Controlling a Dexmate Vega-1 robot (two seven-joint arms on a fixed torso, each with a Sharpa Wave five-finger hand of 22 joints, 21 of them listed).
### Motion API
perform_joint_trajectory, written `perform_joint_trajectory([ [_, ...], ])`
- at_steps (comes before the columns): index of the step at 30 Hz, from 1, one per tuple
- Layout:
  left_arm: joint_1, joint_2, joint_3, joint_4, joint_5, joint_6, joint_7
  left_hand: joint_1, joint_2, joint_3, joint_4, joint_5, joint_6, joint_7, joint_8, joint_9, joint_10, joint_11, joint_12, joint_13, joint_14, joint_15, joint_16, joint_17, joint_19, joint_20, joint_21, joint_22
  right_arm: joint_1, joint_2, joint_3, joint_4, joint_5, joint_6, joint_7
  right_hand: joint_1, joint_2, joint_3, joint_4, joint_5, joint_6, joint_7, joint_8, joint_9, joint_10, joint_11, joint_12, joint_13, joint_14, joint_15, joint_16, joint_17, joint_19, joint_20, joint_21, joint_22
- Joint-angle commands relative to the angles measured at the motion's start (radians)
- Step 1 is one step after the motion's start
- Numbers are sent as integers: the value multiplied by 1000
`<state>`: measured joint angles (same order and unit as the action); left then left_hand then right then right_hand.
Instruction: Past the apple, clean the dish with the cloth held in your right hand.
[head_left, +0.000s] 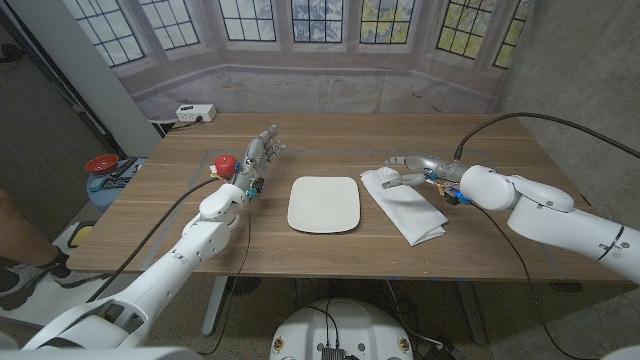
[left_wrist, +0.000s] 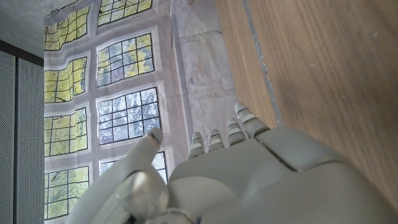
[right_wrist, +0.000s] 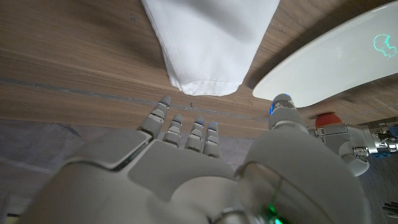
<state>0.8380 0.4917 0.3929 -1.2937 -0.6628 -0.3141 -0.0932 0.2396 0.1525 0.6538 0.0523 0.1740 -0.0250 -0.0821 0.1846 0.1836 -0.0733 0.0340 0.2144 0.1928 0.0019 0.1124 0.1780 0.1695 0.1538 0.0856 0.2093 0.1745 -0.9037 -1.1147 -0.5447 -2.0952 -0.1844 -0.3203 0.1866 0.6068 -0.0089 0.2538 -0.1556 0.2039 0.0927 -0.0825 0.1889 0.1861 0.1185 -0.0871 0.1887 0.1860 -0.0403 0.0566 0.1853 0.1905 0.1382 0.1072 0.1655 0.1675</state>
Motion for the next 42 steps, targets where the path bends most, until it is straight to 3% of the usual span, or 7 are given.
perform_joint_trajectory([
  [1, -2, -5, 10, 0, 3, 7, -8, 1, 1, 0, -6, 6, 0, -1, 2, 2, -5, -1, 0, 3, 7, -1, 4, 3, 7, 2, 0, 4, -16, -27, 11, 6, -33, 35, 20, 1, -14, -2, 3, 10, 21, -5, 11, 0, 25, -9, 11, -1, 1, -10, 7, 1, -21, -1, 2, 1],
  [5, -4, -8, 13, 5, 2, 8, -14, 1, 1, 1, -7, 6, 0, -1, 3, 2, -5, -1, 0, 4, 9, -2, 4, 3, 8, 0, 0, 4, -19, -30, 14, 14, -42, 54, 22, 1, -21, -3, 4, 13, 51, -14, 19, -1, 70, -15, 22, -1, 5, -10, 10, -2, -55, -11, 4, 0],
  [10, -6, -8, 15, 8, 2, 11, -15, 1, 1, 1, -8, 6, 1, -1, 3, 2, -5, -2, 0, 4, 11, -6, 5, 3, 8, 0, 0, 4, -15, -25, 9, 23, -62, 56, 35, 0, -24, -4, 4, 14, 61, -15, 21, -1, 76, -21, 21, -1, 5, -13, 10, -2, -71, -19, 3, 0],
  [26, -20, -8, 20, 27, 3, 18, -29, -1, 1, 3, -9, 6, 0, 0, 3, 2, -5, 0, -1, 4, 16, -7, 5, 3, 10, -3, -1, 4, 46, -3, -57, 62, -182, 34, 154, 6, -36, -4, 1, 24, 32, -25, 6, -1, 22, -34, -5, -1, -24, -7, 3, -2, -97, -18, 9, 1],
  [42, -21, -7, 25, 34, 12, 20, -26, -2, 2, 4, -9, 6, 0, 1, 3, 2, -6, -1, -1, 4, 17, -6, 4, 4, 10, -3, -2, 4, 48, 11, -84, 55, -272, 19, 195, 12, -39, -1, 0, 29, 34, -34, 6, -1, 22, -43, -3, -1, -30, 1, 5, -1, -109, -17, 10, 1],
])
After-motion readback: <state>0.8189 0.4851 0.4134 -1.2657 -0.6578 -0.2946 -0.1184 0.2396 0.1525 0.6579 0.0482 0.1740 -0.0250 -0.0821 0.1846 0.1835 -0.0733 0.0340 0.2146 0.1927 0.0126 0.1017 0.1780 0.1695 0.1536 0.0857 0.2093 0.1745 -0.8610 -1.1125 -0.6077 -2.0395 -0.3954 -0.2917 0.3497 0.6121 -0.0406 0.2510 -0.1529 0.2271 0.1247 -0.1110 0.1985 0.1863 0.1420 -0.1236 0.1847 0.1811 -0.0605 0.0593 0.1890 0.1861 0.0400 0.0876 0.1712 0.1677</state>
